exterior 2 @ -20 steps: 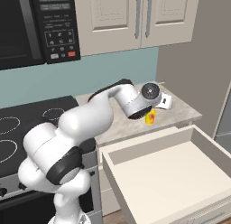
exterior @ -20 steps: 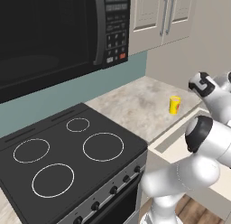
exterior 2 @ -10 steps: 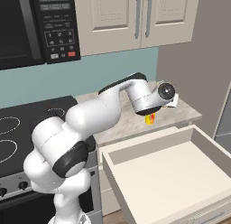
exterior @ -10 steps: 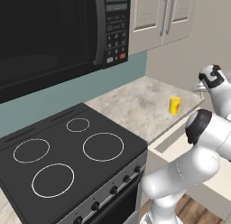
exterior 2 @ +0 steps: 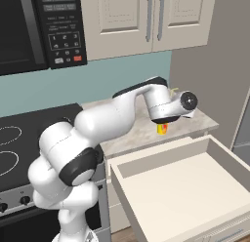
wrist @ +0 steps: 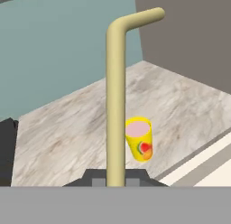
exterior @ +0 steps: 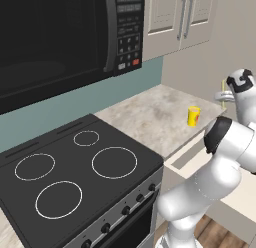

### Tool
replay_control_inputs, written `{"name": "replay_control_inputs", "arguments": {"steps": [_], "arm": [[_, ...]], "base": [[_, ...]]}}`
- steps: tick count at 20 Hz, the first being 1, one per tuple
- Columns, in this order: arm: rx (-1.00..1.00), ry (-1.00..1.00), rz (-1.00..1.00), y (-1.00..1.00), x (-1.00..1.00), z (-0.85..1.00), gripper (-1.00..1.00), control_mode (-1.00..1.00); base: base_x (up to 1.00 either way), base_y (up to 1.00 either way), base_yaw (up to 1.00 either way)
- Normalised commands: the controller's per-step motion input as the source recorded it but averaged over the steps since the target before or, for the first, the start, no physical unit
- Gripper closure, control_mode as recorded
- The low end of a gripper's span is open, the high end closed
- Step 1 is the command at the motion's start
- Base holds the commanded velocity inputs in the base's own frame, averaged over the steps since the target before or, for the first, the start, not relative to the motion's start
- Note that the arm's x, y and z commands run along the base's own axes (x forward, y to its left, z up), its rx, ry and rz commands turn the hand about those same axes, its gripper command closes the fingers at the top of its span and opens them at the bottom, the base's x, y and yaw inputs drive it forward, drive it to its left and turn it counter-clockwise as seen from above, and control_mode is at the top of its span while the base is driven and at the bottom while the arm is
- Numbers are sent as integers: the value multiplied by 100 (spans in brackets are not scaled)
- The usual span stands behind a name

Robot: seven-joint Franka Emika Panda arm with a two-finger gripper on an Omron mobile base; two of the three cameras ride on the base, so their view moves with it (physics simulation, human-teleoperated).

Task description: Pick up the straw from the right drawer and put it inside the smoothie cup.

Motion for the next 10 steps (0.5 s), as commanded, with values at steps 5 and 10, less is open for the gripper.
{"name": "replay_control_inputs", "arguments": {"steps": [5, 10], "arm": [[13, -3, 1, 4, 13, 0, 100, -100], [-1, -8, 0, 4, 31, -3, 100, -100]], "base": [[0, 0, 0], [0, 0, 0]]}}
